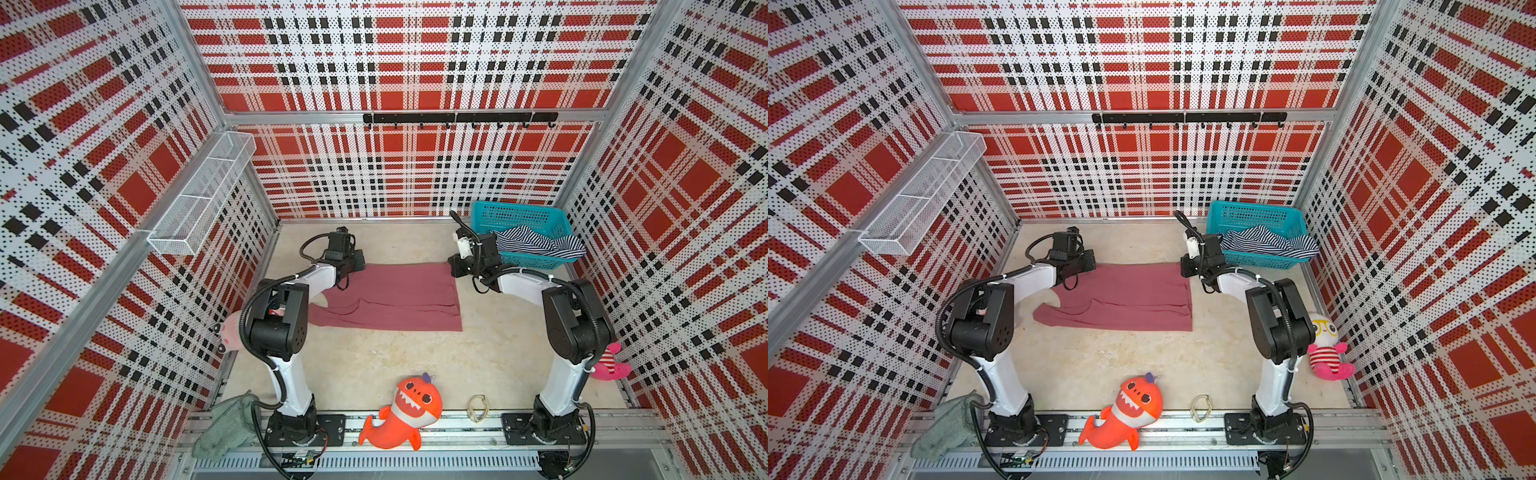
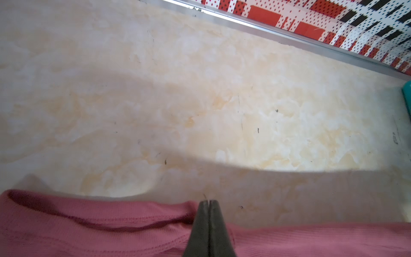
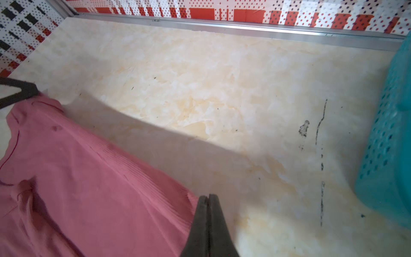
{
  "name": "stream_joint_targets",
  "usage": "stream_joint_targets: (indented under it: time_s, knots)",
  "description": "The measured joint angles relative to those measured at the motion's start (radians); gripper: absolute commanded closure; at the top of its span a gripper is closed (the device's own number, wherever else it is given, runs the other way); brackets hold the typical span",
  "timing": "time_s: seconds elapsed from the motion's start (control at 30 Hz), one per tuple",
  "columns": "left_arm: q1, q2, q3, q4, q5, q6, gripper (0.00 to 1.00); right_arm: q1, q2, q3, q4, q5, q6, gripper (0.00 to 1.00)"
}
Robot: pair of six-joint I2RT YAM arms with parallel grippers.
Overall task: Fold and stack tank tops
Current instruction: Fold the tank top at the center of the table.
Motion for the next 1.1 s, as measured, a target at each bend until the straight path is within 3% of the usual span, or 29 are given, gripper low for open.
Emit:
stream_joint_targets:
  time_s: [0.4, 0.9, 1.1]
  knots:
    - [-0.013, -0.183, -0.258, 0.076, -0.034, -0.043, 1.0, 0.005, -0.146, -0.18, 0.034, -0.059, -0.069, 1.0]
    - [-0.047, -0.322, -0.489, 0.116, -0.095, -0.12, 1.0, 0.061, -0.261, -0.383, 0.022, -0.043, 0.034, 1.0]
    - [-0.047, -0.325, -0.529, 0.122, -0.097, -0.137, 0.99, 0.063, -0.308, -0.46, 0.006, -0.009, 0.109, 0.8]
